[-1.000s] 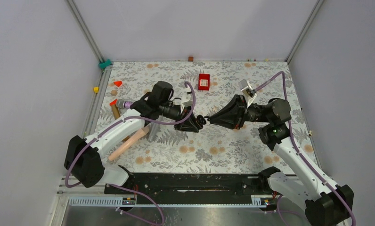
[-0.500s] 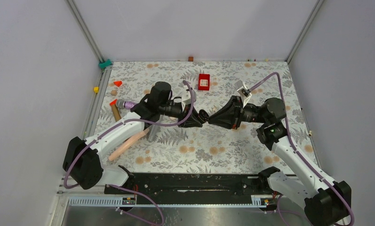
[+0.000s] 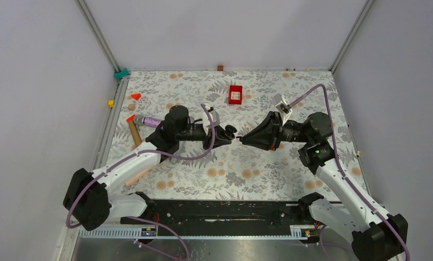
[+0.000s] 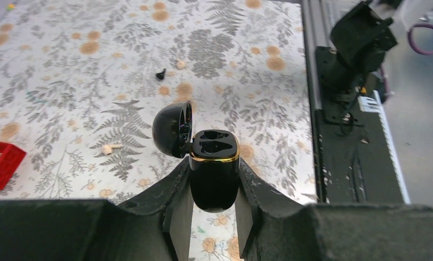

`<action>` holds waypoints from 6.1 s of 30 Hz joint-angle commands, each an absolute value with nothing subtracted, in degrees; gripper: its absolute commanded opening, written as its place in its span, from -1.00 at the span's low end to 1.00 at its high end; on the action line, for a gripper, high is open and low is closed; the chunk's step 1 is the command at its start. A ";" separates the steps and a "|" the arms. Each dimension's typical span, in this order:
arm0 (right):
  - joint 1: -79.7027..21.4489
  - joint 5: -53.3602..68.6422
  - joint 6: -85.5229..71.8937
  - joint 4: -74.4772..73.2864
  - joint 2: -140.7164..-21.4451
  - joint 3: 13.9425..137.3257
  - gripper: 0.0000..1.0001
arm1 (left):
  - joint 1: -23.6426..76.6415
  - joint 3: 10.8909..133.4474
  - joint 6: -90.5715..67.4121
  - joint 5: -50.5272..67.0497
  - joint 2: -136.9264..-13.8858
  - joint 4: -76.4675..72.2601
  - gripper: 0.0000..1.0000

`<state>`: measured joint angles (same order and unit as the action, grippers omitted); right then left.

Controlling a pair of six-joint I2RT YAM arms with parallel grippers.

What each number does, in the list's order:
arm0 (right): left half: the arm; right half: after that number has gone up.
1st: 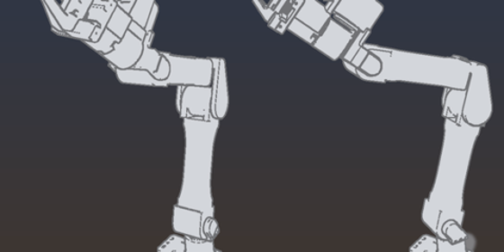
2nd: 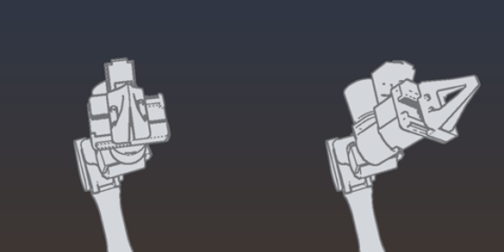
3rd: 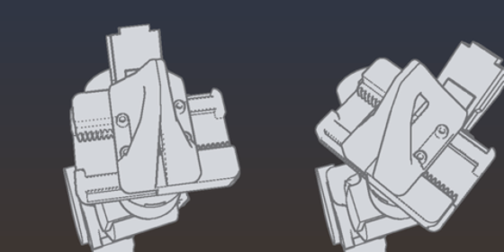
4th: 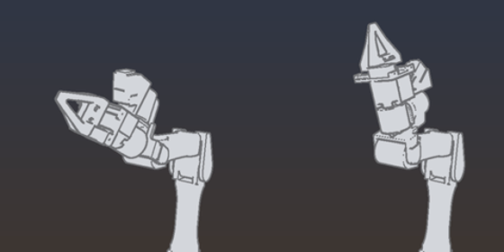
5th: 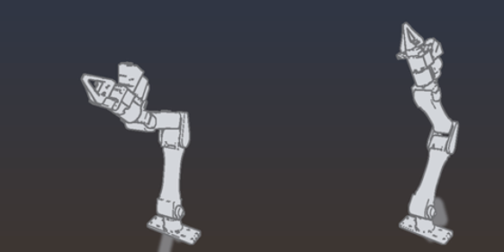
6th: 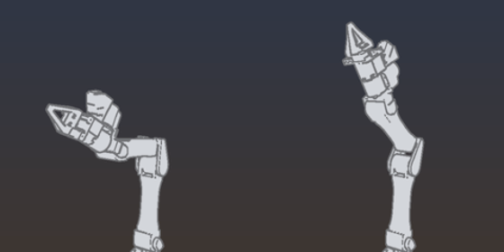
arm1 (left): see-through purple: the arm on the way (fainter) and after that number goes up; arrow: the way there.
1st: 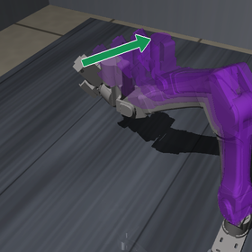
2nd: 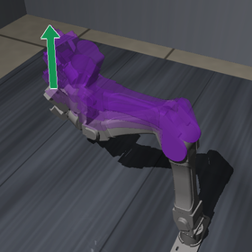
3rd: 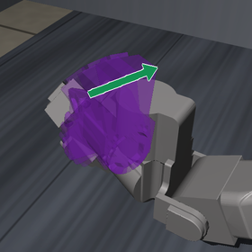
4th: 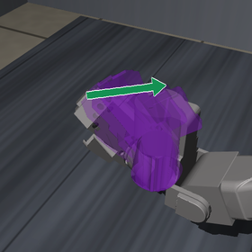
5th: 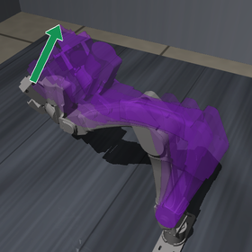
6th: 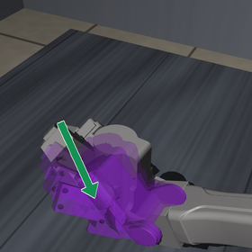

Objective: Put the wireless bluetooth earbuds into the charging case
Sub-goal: Place the earbud in the charging case.

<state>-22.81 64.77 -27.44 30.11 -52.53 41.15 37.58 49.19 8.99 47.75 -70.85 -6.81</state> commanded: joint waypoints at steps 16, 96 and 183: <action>-22.42 66.26 -27.48 34.48 -55.78 41.93 -0.67 | 35.42 32.33 2.90 51.06 -67.59 -45.22 -1.00; -31.63 59.14 -25.09 33.75 -64.38 41.51 -0.63 | 35.74 35.19 -6.83 60.98 -69.35 -43.67 -1.00; -19.94 6.15 22.72 -27.07 -66.28 63.86 0.28 | 33.62 38.64 -7.52 66.53 -67.43 -37.23 -1.00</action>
